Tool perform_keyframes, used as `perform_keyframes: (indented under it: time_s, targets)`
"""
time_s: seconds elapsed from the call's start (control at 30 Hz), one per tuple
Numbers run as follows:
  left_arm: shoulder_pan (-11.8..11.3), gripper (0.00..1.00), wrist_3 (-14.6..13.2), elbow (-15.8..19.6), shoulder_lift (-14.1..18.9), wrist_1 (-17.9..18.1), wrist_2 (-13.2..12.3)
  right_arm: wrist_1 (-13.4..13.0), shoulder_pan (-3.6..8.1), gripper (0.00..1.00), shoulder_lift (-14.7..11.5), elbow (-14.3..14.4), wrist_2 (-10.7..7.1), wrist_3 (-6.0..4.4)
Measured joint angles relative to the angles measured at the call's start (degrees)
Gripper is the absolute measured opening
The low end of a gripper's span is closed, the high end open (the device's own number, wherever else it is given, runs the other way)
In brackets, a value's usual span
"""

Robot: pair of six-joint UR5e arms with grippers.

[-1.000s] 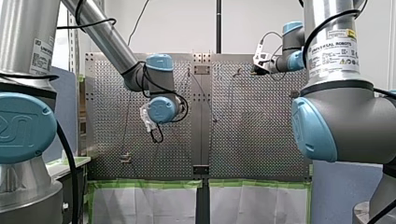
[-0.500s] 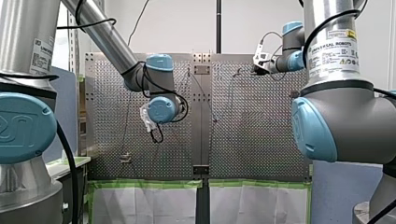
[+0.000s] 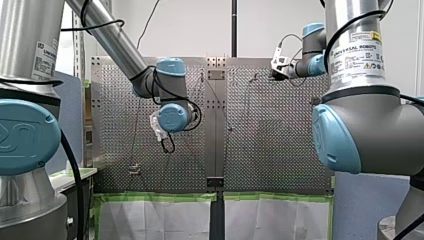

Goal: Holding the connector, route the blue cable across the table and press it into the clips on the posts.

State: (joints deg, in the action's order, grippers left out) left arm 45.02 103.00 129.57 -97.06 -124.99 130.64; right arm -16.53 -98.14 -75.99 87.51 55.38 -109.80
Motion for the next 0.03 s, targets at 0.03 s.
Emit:
perform_keyframes:
  time_s: [0.03]
  targets:
    - [0.0, 1.0, 0.0, 0.0, 0.0, 0.0, 0.0, -0.01, 0.0, 0.0, 0.0, 0.0, 0.0, 0.0]
